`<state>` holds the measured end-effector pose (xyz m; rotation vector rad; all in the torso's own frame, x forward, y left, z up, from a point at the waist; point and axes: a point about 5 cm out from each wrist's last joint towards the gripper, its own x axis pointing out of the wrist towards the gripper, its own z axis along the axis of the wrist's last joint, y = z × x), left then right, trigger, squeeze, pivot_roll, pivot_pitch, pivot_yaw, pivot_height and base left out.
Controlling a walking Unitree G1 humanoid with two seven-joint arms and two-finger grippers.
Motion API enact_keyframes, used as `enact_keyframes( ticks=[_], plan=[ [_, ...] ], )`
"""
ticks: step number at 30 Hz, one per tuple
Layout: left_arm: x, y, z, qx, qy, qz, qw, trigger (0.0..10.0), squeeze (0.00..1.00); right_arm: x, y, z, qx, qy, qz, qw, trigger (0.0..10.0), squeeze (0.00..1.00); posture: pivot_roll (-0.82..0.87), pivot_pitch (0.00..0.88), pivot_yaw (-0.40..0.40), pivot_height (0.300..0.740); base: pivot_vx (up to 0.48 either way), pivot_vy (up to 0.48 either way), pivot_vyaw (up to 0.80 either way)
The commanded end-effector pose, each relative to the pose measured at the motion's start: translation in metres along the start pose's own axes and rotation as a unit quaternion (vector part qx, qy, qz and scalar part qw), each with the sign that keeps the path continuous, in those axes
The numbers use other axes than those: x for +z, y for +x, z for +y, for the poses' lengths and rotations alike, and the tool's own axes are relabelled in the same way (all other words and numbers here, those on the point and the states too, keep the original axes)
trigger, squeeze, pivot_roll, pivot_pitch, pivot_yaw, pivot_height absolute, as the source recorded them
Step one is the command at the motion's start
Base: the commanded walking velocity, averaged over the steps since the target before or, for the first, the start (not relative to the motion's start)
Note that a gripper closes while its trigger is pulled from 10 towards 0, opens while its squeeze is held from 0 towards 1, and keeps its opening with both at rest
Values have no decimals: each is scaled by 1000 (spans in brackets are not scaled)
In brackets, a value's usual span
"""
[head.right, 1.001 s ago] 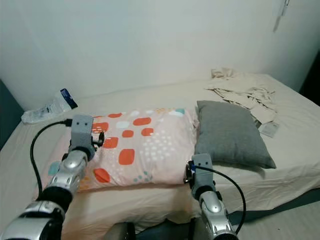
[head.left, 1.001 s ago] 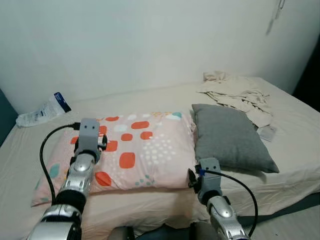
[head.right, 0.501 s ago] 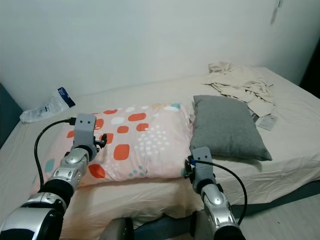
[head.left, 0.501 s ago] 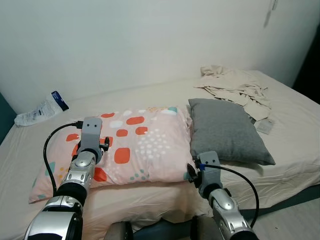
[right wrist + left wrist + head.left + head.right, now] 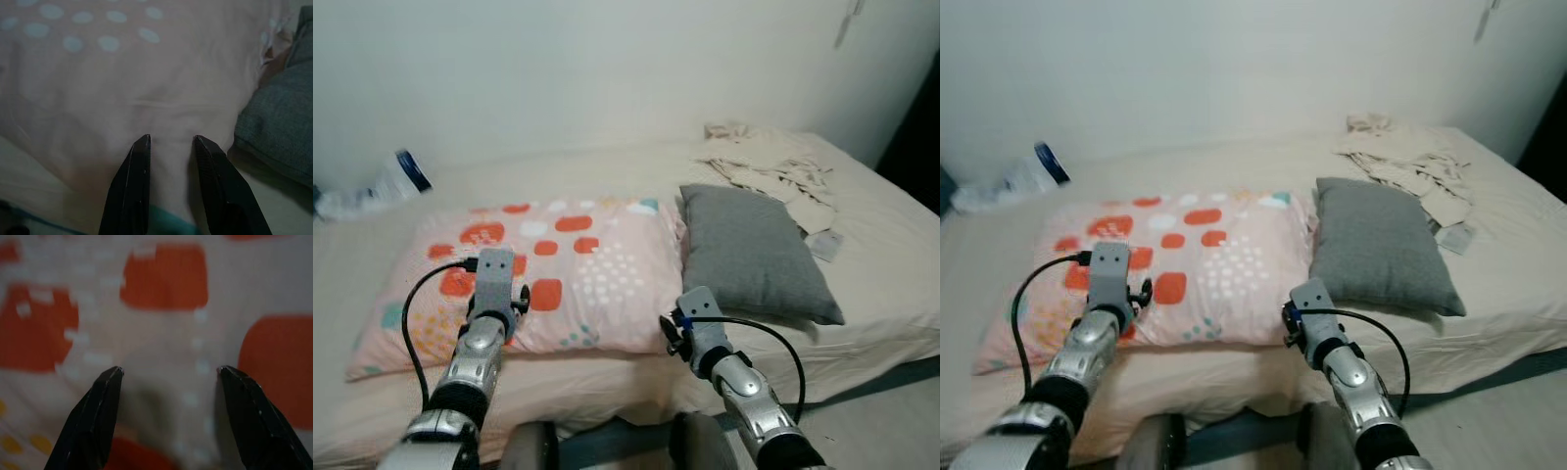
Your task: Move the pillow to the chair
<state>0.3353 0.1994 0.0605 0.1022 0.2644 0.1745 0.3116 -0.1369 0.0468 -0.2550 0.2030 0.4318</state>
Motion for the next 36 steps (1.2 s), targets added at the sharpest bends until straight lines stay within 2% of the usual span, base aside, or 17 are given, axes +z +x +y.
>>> enact_keyframes(
  ticks=[1, 5, 9, 12, 15, 16, 18, 20, 21, 22, 26, 29, 30, 31, 33, 34, 36],
  plan=[
    [3, 0, 3, 11, -9, -9, 1000, 10000, 0, -3, 0, 5, 17, -8, 8, 1000, 10000, 0, 40, 155, -124, 587, 0, 0, 0],
    [2, -2, 9, 25, -15, -13, 1000, 10000, 0, 1, 3, 6, 27, -14, 2, 1000, 10000, 0, 47, 164, -139, 587, 0, 0, 0],
    [14, 1, 15, 35, -15, -33, 999, 10000, 0, 13, 6, 0, 16, -9, -26, 999, 10000, 0, 52, 174, -126, 587, 0, 0, 0],
    [27, 7, 17, 39, -23, -47, 998, 10000, 0, 20, 7, -6, 5, 1, -41, 999, 10000, 0, 50, 180, -117, 587, 0, 0, 0],
    [55, 18, 28, 51, -65, -61, 995, 10000, 0, 32, 8, -13, 2, 26, -62, 998, 10000, 0, 45, 199, -94, 587, 0, 0, 0],
    [55, 18, 28, 51, -65, -61, 995, 10000, 0, 32, 8, -13, 2, 26, -62, 998, 10000, 0, 45, 199, -94, 587, 0, 0, 0],
    [62, 21, 31, 56, -77, -61, 994, 10000, 0, 34, 8, -14, 4, 28, -66, 997, 10000, 0, 46, 208, -88, 587, 0, 0, 0],
    [81, 30, 41, 64, -91, -44, 993, 10000, 0, 32, 5, -14, 6, 28, -67, 997, 10000, 0, 50, 240, -68, 587, 0, 0, 0],
    [81, 30, 41, 64, -91, -44, 993, 10000, 0, 32, 5, -14, 6, 28, -67, 997, 10000, 0, 50, 240, -68, 587, 0, 0, 0],
    [90, 33, 45, 57, -96, -28, 993, 10000, 0, 28, 2, -13, 4, 31, -64, 997, 10000, 0, 48, 254, -58, 587, 0, 0, 0],
    [100, 36, 53, 60, -101, -16, 993, 10000, 0, 25, -2, -11, 1, 38, -63, 997, 10000, 0, 43, 268, -40, 587, 0, 0, 0],
    [111, 37, 60, 47, -137, -6, 989, 10000, 0, 23, -6, -9, -1, 46, -65, 997, 10000, 0, 36, 272, -26, 587, 0, 0, 0],
    [111, 37, 60, 47, -137, -6, 989, 10000, 0, 23, -6, -9, -1, 46, -65, 997, 10000, 0, 36, 272, -26, 587, 0, 0, 0],
    [117, 37, 69, 64, -181, -10, 981, 10000, 1000, 23, -8, -8, -5, 53, -67, 996, 10000, 0, 34, 270, -23, 587, 0, 0, 0],
    [119, 37, 71, 68, -195, -13, 978, 10000, 1000, 23, -8, -8, -5, 55, -67, 996, 10000, 0, 31, 269, -18, 587, 0, 0, 0],
    [123, 36, 83, 92, -189, -16, 978, 10000, 1000, 23, -9, -7, -7, 57, -68, 996, 10000, 0, 28, 270, -14, 587, 0, 0, 0],
    [123, 36, 83, 92, -189, -16, 978, 10000, 1000, 23, -9, -7, -7, 57, -68, 996, 10000, 0, 28, 270, -14, 587, 0, 0, 0]
  ],
)
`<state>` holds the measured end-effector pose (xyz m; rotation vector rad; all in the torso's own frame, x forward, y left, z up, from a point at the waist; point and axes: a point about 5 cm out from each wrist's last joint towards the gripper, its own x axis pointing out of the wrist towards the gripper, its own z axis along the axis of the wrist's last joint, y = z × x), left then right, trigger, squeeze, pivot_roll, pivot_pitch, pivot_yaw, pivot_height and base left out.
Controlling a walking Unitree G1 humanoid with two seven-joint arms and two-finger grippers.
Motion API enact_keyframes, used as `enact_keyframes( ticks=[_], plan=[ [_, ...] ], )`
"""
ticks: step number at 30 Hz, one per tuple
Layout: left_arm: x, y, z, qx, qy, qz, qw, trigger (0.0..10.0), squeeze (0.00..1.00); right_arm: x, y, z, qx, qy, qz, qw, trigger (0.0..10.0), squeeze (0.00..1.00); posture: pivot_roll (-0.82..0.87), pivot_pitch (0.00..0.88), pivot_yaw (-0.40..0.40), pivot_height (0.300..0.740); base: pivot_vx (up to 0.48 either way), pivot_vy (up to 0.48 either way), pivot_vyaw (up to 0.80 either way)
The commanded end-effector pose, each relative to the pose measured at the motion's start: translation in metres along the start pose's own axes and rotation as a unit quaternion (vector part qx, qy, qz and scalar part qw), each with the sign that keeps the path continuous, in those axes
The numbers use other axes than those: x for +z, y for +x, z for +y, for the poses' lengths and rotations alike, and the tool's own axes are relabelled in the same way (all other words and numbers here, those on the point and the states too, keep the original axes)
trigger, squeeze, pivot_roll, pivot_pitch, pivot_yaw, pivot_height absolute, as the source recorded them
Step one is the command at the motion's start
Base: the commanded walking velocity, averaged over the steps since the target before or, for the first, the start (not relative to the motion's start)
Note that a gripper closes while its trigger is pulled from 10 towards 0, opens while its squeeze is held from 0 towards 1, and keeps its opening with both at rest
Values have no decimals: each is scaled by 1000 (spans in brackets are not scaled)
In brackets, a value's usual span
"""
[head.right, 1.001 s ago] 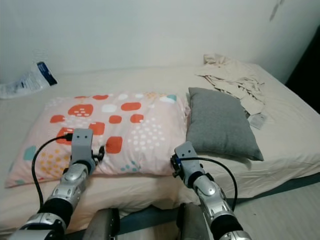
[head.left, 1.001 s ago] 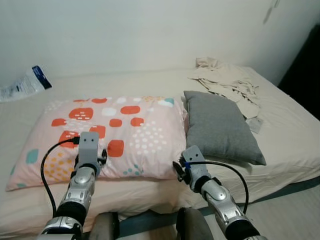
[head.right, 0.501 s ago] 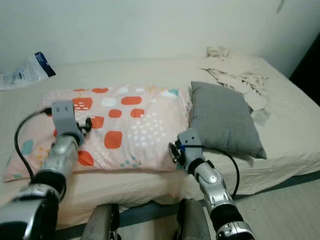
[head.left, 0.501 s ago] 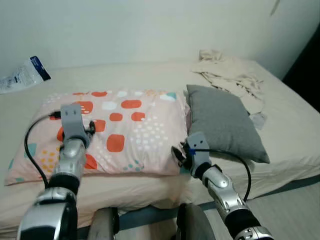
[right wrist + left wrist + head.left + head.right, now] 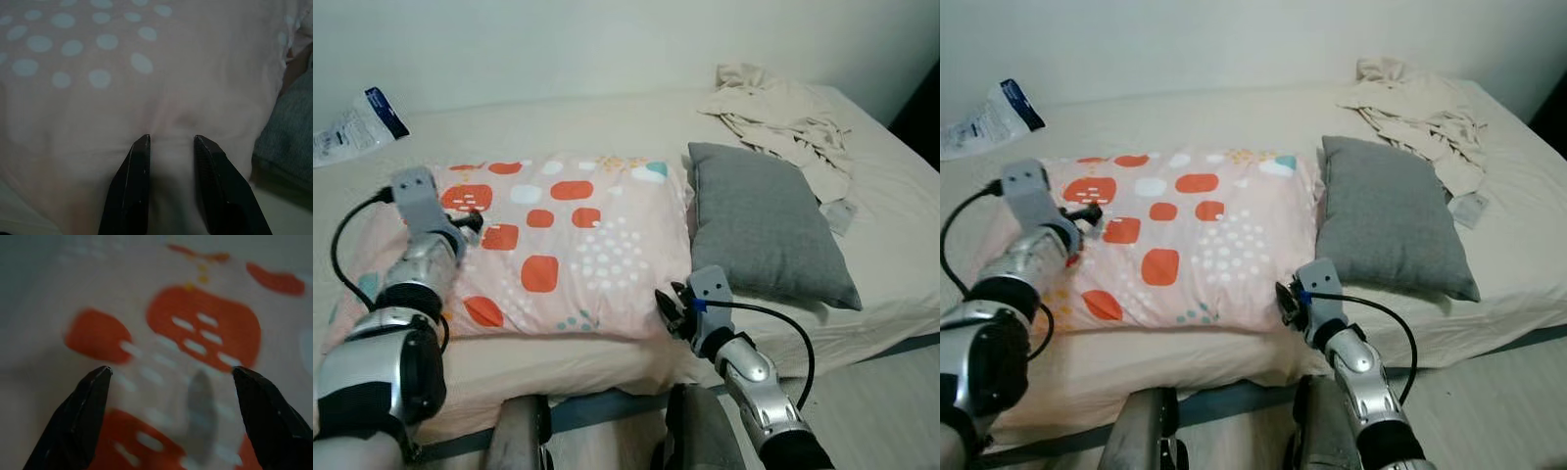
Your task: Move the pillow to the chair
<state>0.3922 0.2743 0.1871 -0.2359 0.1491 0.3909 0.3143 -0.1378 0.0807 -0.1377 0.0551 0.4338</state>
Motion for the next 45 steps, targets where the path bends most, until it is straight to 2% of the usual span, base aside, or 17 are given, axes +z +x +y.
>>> enact_keyframes(
  ticks=[1, 3, 7, 8, 9, 10, 11, 21, 24, 26, 37, 39, 41, 42, 43, 44, 45],
  plan=[
    [1, 0, 25, 59, 14, 11, 998, 10000, 1000, -8, -6, 2, -7, 18, 15, 1000, 10000, 0, 31, 268, -9, 587, 0, 0, 0],
    [3, 0, 32, 76, 18, 9, 997, 10000, 1000, -8, -6, 2, -8, 20, 15, 1000, 10000, 0, 31, 268, -9, 587, 0, 0, 0],
    [0, -4, 65, 131, 28, 23, 991, 10000, 1000, -9, -8, 2, -14, 24, 17, 999, 10000, 0, 33, 266, -1, 587, 0, 0, 0],
    [-4, -5, 72, 133, 32, 30, 990, 10000, 698, -9, -8, 2, -16, 26, 17, 999, 10000, 0, 33, 266, -1, 587, 0, 0, 0],
    [-8, -7, 79, 135, 27, 40, 990, 10000, 141, -9, -9, 2, -18, 28, 18, 999, 10000, 0, 35, 267, -1, 587, 0, 0, 0],
    [-11, -8, 83, 135, 23, 46, 989, 10000, 141, -9, -9, 2, -19, 30, 18, 999, 10000, 0, 35, 267, -1, 587, 0, 0, 0],
    [-15, -9, 86, 133, 11, 54, 990, 10000, 0, -9, -10, 2, -19, 30, 19, 999, 10000, 0, 40, 266, -4, 587, 0, 0, 0],
    [-42, -15, 100, 103, -50, 83, 990, 10000, 0, -7, -14, -8, -59, 61, 5, 996, 10000, 0, 47, 262, -6, 587, 0, 0, 0],
    [-63, -21, 103, 103, -85, 100, 986, 10000, 0, -6, -17, -22, -101, 145, -5, 984, 10000, 0, 46, 254, -4, 587, 0, 0, 0],
    [-69, -23, 103, 99, -90, 102, 986, 10000, 0, -8, -20, -28, -112, 153, 1, 982, 10000, 0, 47, 254, -4, 587, 0, 0, 0],
    [-95, -27, 82, 51, -84, 123, 988, 10000, 0, -23, -35, -52, -136, 131, 49, 981, 10000, 0, 53, 254, -1, 587, 0, 0, 0],
    [-98, -28, 77, 45, -83, 126, 988, 10000, 0, -28, -40, -65, -153, 115, 81, 978, 10000, 0, 56, 256, -1, 587, 0, 0, 0],
    [-101, -28, 72, 41, -76, 126, 988, 10000, 0, -34, -51, -95, -210, 94, 120, 966, 10000, 0, 57, 257, -1, 587, 0, 0, 0],
    [-101, -28, 72, 41, -76, 126, 988, 10000, 0, -34, -51, -95, -210, 94, 120, 966, 10000, 0, 57, 257, -1, 587, 0, 0, 0],
    [-102, -29, 70, 39, -70, 125, 989, 10000, 0, -34, -69, -129, -284, 77, 142, 945, 10000, 0, 60, 258, -2, 587, 0, 0, 0],
    [-102, -29, 69, 40, -69, 124, 989, 10000, 0, -33, -79, -145, -319, 71, 151, 933, 10000, 0, 60, 258, -2, 587, 0, 0, 0],
    [-102, -29, 69, 40, -69, 124, 989, 10000, 0, -33, -79, -145, -319, 71, 151, 933, 10000, 0, 60, 258, -2, 587, 0, 0, 0]
  ],
)
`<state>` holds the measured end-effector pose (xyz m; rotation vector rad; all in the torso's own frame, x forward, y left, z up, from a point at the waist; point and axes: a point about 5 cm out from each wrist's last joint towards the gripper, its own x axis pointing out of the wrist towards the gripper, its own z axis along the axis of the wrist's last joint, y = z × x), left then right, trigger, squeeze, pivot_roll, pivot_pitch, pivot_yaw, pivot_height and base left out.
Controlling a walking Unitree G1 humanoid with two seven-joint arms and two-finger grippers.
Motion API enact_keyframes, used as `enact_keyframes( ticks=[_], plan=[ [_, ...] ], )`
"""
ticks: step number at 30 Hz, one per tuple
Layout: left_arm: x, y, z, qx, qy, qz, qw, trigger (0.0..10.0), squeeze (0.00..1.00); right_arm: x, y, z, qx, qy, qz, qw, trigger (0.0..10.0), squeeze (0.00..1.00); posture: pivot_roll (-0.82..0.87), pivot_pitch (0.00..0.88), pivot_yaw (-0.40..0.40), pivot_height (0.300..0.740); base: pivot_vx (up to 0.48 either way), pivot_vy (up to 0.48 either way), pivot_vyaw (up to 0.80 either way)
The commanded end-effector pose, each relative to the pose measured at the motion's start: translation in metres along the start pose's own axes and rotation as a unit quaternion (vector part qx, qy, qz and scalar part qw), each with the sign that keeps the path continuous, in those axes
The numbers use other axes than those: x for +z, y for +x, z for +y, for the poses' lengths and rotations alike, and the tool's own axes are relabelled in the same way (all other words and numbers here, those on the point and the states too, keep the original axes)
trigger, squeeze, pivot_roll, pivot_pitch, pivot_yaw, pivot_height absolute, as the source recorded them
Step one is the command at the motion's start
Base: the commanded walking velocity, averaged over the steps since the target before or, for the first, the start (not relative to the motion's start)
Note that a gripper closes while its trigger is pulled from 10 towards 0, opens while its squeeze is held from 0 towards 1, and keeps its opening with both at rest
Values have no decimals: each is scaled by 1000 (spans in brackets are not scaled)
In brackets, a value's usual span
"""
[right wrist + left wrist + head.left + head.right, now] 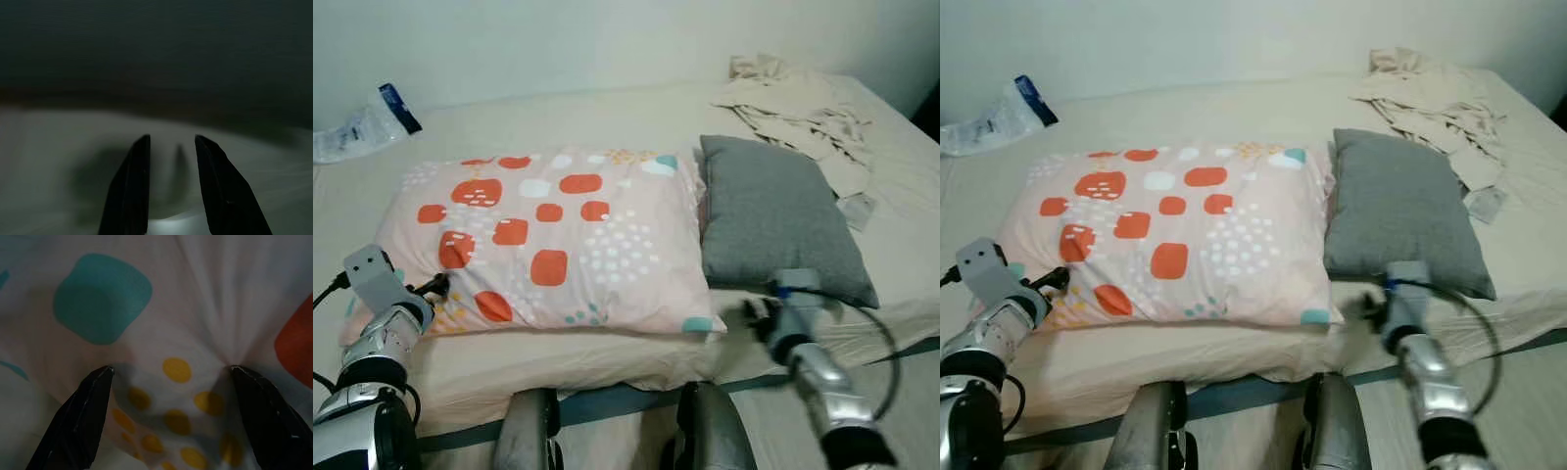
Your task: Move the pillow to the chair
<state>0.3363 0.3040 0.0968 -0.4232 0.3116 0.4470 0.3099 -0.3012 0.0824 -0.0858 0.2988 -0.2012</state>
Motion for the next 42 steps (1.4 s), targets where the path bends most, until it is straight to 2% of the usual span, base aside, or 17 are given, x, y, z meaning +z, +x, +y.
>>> enact_keyframes(
  ticks=[1, 2, 4, 8, 10, 11, 12, 14, 15, 16, 18, 21, 25, 27, 28, 38, 42],
  plan=[
    [-17, -2, 6, 10, 10, 29, 999, 10000, 0, -9, -3, -22, -54, 8, 23, 998, 10000, 0, 61, 259, -3, 587, 0, 0, 0],
    [-17, -2, 6, 10, 10, 29, 999, 10000, 0, -9, -3, -22, -54, 8, 23, 998, 10000, 0, 61, 259, -3, 587, 0, 0, 0],
    [-16, -3, 9, 19, 6, 24, 1000, 10000, 0, 7, -8, -62, -129, 0, 6, 992, 10000, 0, 66, 262, -5, 587, 0, 0, 0],
    [-14, -4, 16, 32, 3, 19, 999, 10000, 0, 34, -13, -90, -181, 3, -48, 982, 10000, 0, 67, 262, -5, 587, 0, 0, 0],
    [-14, -5, 18, 37, 2, 17, 999, 10000, 0, 41, -13, -93, -186, 10, -64, 980, 10000, 0, 65, 262, -5, 587, 0, 0, 0],
    [-13, -5, 21, 43, 2, 14, 999, 10000, 0, 44, -5, -73, -118, 38, -76, 989, 10000, 0, 60, 261, -6, 587, 0, 0, 0],
    [-13, -5, 21, 43, 2, 14, 999, 10000, 0, 44, -5, -73, -118, 38, -76, 989, 10000, 0, 60, 261, -6, 587, 0, 0, 0],
    [-13, -6, 21, 43, 10, 10, 999, 10000, 0, 35, 6, -30, -1, 37, -59, 998, 10000, 0, 58, 260, -6, 587, 0, 0, 0],
    [-14, -6, 18, 38, 14, 9, 999, 10000, 0, 29, 8, -4, 63, 44, -49, 996, 10000, 0, 60, 259, -8, 587, 0, 0, 0],
    [-14, -6, 18, 38, 14, 9, 999, 10000, 0, 29, 8, -4, 63, 44, -49, 996, 10000, 0, 60, 259, -8, 587, 0, 0, 0],
    [-14, -5, 11, 22, 26, 2, 999, 10000, 0, 18, 6, 46, 177, 69, -36, 981, 10000, 0, 63, 259, -8, 587, 0, 0, 0],
    [-14, -5, 8, 14, 31, -2, 999, 10000, 0, 14, 4, 66, 219, 83, -31, 972, 10000, 0, 63, 257, -8, 587, 0, 0, 0],
    [-1, -6, 3, -9, 26, -31, 999, 10000, 0, -3, -10, 118, 304, 135, -9, 943, 10000, 0, 66, 258, -14, 587, 0, 0, 0],
    [3, -6, 2, -15, 25, -39, 999, 10000, 0, -6, -12, 123, 309, 150, -6, 939, 10000, 0, 68, 258, -14, 587, 0, 0, 0],
    [7, -6, 1, -21, 25, -45, 998, 10000, 0, -8, -14, 125, 305, 167, -5, 938, 10000, 1000, 70, 259, -14, 587, 0, 0, 0],
    [12, -6, -4, -47, 42, -51, 997, 10000, 0, -8, -23, 120, 305, 260, -11, 916, 10000, 1000, 67, 253, -9, 587, 0, 0, 0],
    [10, -7, -8, -56, 44, -53, 996, 10000, 0, -12, -25, 108, 287, 324, -9, 902, 10000, 1000, 68, 249, -6, 587, 0, 0, 0]
  ],
)
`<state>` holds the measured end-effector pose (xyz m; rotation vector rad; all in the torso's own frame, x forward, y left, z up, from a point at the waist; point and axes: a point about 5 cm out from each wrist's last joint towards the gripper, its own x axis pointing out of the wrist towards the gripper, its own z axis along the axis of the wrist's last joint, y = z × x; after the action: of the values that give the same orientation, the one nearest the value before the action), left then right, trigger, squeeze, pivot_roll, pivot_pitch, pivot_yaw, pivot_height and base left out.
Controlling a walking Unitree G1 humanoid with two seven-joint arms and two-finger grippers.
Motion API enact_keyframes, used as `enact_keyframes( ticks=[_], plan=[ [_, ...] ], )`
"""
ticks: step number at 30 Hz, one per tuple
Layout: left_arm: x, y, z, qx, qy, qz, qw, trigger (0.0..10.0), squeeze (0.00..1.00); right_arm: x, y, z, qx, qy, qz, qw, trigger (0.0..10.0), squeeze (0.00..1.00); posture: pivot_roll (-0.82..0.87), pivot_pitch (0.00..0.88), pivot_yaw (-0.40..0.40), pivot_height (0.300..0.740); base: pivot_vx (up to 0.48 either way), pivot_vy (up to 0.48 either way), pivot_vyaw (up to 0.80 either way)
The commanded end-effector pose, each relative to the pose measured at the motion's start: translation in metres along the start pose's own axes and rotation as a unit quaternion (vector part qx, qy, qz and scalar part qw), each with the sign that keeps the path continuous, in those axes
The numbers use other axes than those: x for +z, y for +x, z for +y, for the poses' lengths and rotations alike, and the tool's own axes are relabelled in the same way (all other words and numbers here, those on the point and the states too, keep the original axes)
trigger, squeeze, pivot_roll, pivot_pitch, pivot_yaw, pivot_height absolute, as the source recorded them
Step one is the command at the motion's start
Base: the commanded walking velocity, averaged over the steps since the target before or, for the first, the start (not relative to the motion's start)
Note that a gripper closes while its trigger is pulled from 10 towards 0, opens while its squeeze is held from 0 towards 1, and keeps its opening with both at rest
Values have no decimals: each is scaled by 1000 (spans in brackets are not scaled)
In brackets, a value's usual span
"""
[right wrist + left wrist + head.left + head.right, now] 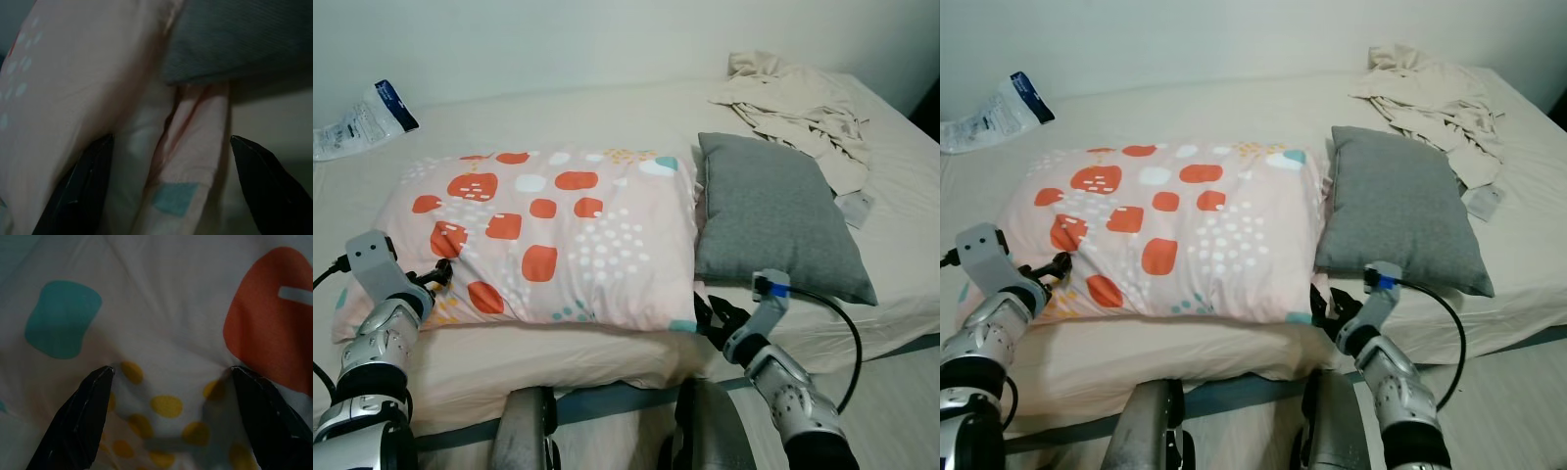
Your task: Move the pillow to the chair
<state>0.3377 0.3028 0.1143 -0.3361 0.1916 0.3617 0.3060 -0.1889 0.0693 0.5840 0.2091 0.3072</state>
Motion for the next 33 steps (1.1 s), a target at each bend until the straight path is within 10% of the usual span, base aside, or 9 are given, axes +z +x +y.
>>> enact_keyframes(
  ticks=[1, 18, 20, 22, 25, 26, 27, 28, 33],
  plan=[
    [-5, -1, -3, -10, 7, 4, 1000, 10000, 0, -1, -4, -5, -4, 52, -11, 999, 10000, 1000, 68, 247, -4, 587, 0, 0, 0],
    [-8, -3, -11, -35, 9, 4, 999, 10000, 0, -3, 40, 14, 9, 92, 46, 995, 10000, 1000, 82, 241, 0, 587, 0, 0, 0],
    [-10, -3, -12, -38, 9, 6, 999, 10000, 0, -11, 44, 20, 17, 75, 94, 993, 10000, 278, 83, 245, -2, 587, 0, 0, 0],
    [-10, -3, -12, -39, 9, 7, 999, 10000, 0, -14, 45, 22, 23, 69, 111, 991, 10000, 278, 83, 245, -2, 587, 0, 0, 0],
    [-13, -4, -15, -44, 12, 10, 999, 10000, 0, -18, 48, 33, 59, 59, 122, 989, 10000, 0, 86, 249, -6, 587, 0, 0, 0],
    [-13, -4, -16, -46, 12, 11, 999, 10000, 0, -18, 49, 35, 64, 57, 122, 989, 6078, 0, 86, 249, -7, 587, 0, 0, 0],
    [-13, -4, -16, -46, 12, 11, 999, 10000, 0, -18, 49, 35, 64, 57, 122, 989, 6078, 0, 86, 249, -7, 587, 0, 0, 0],
    [-15, -5, -18, -48, 12, 13, 999, 10000, 0, -18, 50, 37, 68, 55, 117, 989, 0, 0, 85, 249, -6, 587, 0, 0, 0],
    [-19, -6, -21, -52, 11, 16, 998, 10000, 0, -14, 51, 33, 50, 38, 91, 994, 0, 0, 81, 248, -5, 587, 0, 0, 0]
  ],
)
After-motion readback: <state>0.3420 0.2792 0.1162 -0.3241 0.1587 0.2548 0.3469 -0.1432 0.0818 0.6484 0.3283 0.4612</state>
